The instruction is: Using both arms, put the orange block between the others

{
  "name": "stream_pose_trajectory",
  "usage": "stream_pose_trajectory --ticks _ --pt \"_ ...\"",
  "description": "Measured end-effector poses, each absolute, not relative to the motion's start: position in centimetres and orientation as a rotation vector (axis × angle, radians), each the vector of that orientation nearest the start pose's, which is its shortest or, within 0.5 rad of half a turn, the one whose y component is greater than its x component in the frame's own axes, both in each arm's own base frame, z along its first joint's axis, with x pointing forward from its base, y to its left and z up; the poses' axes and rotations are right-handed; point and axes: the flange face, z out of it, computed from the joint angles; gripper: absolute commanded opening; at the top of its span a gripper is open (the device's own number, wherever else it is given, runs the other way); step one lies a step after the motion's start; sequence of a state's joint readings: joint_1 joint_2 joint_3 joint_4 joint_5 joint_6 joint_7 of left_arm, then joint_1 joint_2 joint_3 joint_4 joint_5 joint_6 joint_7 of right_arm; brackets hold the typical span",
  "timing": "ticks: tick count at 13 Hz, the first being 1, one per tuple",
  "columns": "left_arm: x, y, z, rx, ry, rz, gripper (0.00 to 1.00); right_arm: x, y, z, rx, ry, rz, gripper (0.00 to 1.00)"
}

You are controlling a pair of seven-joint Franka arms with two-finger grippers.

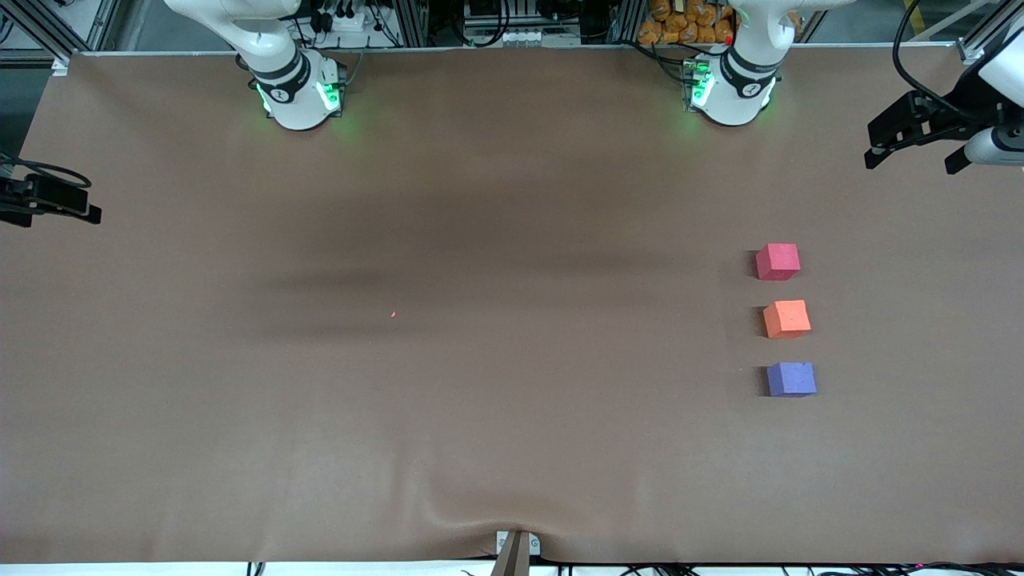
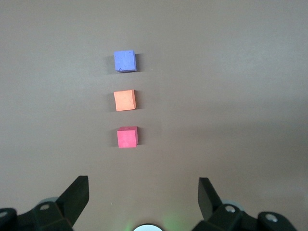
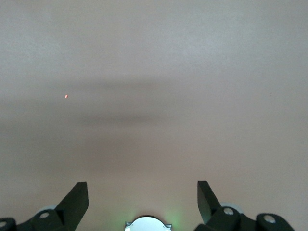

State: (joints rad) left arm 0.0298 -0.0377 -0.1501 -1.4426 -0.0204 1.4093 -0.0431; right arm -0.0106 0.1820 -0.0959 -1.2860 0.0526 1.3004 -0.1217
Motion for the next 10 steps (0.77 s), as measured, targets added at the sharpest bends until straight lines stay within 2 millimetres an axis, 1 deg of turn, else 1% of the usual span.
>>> stream_pose_trajectory --ticks 5,10 --pt "52.0 -6.7 69.0 -3.154 0.127 -0.001 1.0 58.0 -2.7 63.5 -3.104 -0.1 0.241 1.0" --pt "52.0 -6.7 68.9 -3.154 0.125 0.002 1.0 58.0 -3.1 63.9 -3.134 -0.089 0.233 1.0"
